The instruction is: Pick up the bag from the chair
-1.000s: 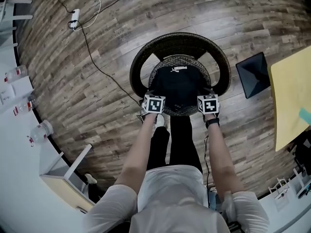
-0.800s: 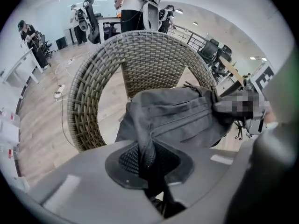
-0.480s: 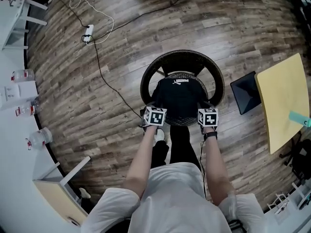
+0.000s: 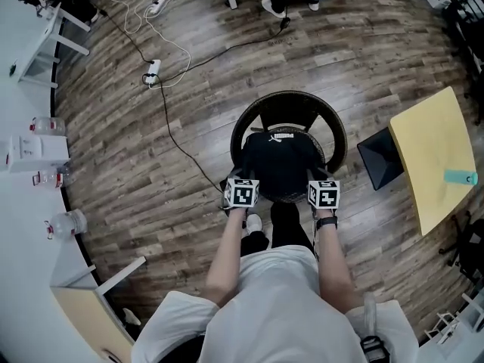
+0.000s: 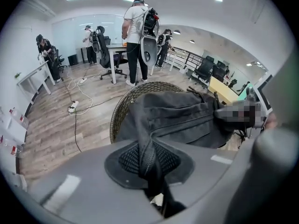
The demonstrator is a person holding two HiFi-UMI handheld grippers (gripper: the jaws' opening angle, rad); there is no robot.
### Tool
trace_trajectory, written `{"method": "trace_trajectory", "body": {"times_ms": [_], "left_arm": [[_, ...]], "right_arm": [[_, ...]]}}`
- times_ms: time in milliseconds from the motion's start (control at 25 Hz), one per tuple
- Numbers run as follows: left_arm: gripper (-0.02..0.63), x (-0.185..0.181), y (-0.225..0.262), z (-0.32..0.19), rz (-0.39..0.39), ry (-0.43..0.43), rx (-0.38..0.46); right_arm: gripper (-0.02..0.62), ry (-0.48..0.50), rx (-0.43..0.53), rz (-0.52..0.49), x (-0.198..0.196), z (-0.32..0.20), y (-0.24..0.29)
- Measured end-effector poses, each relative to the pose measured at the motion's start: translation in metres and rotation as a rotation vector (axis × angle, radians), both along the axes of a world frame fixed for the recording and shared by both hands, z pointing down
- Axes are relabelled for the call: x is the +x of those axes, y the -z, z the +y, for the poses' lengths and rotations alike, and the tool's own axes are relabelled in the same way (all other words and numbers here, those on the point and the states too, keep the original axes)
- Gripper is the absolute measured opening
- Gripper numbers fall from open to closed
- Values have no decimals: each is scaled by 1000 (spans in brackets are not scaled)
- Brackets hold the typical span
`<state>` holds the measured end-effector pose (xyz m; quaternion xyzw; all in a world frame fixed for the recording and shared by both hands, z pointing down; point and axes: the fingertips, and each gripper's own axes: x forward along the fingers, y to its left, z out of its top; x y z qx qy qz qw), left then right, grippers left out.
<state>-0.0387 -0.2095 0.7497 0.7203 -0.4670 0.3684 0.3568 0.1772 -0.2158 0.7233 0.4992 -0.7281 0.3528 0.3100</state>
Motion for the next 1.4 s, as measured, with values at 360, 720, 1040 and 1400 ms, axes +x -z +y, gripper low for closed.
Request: {"method": "trace_trajectory", "body": {"times_ms": [360,720,1040,1400], "left_arm": [[40,-8,73,-11,19,-6,150],[40,-14,147,-34,33,2,287],[40,-17,221,-61,26,8,444],[40,-17,305,-88,35,19,610]], "right_arm": [[52,-26,152,-7,-7,-5,80],[52,-34,302,-8,-13,-28,157],[52,-32,441,-38,-15,-51,224],[52,-17,617,-51,-13,-76,312]]}}
